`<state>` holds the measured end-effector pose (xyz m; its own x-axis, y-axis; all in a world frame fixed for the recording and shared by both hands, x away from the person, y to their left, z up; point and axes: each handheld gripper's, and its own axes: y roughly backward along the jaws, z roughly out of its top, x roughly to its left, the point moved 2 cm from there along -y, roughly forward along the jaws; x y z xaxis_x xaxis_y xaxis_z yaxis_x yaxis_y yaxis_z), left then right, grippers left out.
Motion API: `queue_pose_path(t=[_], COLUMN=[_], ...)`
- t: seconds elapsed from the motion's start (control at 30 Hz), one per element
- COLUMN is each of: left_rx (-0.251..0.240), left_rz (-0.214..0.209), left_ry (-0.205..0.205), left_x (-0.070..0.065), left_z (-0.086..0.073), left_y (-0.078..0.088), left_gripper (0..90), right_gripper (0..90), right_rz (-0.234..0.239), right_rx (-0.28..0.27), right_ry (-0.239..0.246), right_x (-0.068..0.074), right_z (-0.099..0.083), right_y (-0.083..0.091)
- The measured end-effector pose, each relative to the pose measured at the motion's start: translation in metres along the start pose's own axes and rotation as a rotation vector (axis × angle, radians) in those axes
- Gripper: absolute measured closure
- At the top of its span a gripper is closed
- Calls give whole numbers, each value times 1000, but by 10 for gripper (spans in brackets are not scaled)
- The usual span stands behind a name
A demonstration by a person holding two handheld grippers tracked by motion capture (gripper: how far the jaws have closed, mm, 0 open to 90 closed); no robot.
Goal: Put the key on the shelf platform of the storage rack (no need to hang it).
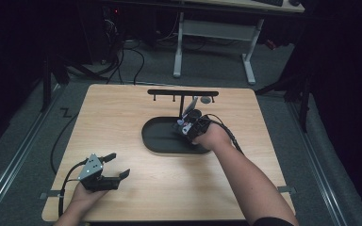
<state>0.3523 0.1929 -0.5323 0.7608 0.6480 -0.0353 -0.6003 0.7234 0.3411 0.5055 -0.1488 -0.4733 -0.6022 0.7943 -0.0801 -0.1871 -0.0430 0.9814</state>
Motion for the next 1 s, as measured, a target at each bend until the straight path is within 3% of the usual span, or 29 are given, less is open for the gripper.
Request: queue_pose_path(t=[0.4, 0.43, 0.47, 1.0], left_rx=[3, 2, 2, 8], left_rz=[1, 1, 1, -6], left_ry=[11, 12, 12, 9], left_x=[1, 1, 1, 1], left_z=[0, 0, 0, 0], left_y=[0, 0, 0, -1], left_gripper=[166, 166, 166, 166], right_gripper=[471, 470, 470, 435], right_rz=[11, 18, 14, 27], right_rx=[14, 23, 15, 21], right_ry=[-30, -60, -39, -55], right_x=[-9, -7, -10, -8], right_z=[-11, -12, -12, -16], right_y=[-10, -10, -11, -21])
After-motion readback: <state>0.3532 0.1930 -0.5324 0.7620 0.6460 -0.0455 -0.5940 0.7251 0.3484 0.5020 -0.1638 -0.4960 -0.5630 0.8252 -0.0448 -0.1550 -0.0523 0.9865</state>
